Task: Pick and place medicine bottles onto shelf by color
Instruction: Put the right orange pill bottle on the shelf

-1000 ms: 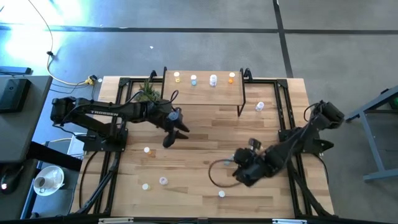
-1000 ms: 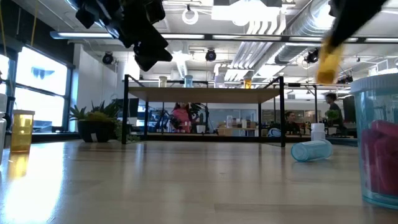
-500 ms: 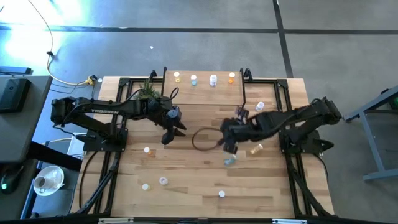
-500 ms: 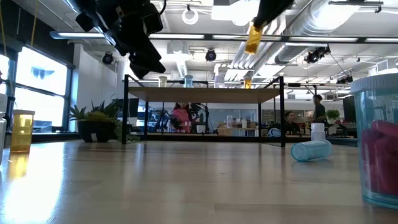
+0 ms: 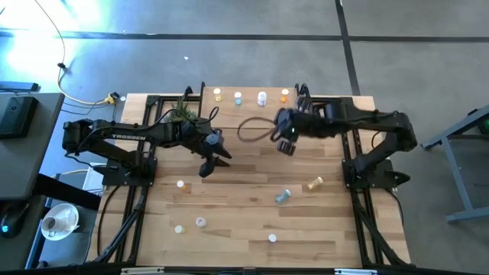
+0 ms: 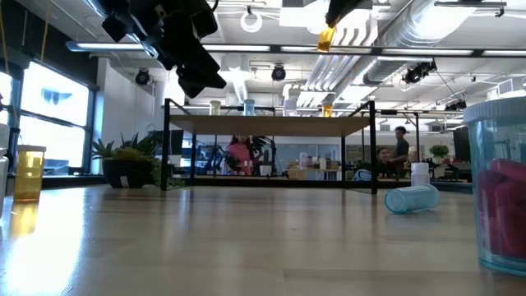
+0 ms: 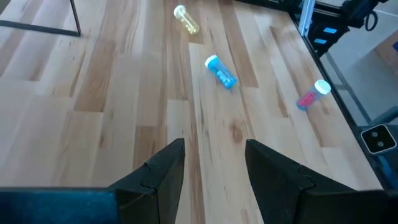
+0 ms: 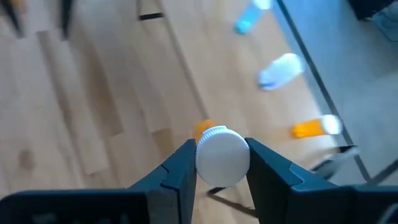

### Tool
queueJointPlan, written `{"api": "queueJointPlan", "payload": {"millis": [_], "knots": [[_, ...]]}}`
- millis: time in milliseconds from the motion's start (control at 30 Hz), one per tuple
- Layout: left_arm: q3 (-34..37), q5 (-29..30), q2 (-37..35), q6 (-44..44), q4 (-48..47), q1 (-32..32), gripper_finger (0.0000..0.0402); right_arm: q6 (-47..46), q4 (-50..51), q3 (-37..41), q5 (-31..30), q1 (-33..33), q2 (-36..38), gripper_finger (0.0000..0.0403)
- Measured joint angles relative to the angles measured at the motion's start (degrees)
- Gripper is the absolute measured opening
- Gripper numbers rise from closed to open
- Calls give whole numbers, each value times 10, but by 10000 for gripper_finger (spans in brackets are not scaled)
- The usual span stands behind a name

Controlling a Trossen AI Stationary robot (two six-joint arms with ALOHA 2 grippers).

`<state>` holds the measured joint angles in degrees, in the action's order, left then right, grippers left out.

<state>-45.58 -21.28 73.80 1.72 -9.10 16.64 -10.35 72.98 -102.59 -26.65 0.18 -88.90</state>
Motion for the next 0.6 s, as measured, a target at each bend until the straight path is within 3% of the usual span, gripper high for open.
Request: {"api": "queueJointPlan", "payload": {"millis": [300,600], "knots": [[0,0,0,10,0,-2,158,60,16,-28,12,-109,0,108],[0,0,0,10,-1,-2,158,95,33,-27,96,-221,0,108]]}}
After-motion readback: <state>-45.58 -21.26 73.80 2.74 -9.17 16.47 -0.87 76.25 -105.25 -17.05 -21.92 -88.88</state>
